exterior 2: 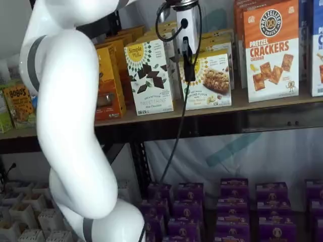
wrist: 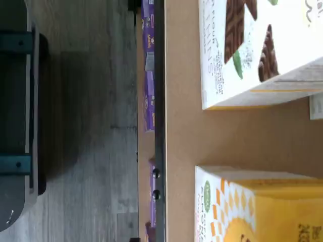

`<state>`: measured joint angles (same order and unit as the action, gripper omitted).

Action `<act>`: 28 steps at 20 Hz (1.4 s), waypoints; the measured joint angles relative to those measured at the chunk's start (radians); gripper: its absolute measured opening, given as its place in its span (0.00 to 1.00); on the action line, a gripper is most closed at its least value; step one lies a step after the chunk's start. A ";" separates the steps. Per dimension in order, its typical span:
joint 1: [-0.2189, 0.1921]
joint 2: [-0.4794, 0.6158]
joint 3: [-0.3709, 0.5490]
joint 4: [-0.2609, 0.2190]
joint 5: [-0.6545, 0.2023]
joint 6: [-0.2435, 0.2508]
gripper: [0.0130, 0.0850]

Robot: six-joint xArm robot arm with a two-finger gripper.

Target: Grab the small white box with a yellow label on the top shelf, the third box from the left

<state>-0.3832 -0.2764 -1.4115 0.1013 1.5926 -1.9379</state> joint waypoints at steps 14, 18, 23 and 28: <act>-0.009 -0.019 0.032 0.035 -0.021 -0.006 0.67; -0.008 -0.021 0.034 0.042 -0.025 -0.004 0.67; -0.007 -0.021 0.035 0.047 -0.030 -0.003 0.56; -0.007 -0.025 0.041 0.052 -0.039 -0.003 0.44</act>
<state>-0.3903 -0.3018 -1.3707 0.1531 1.5536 -1.9413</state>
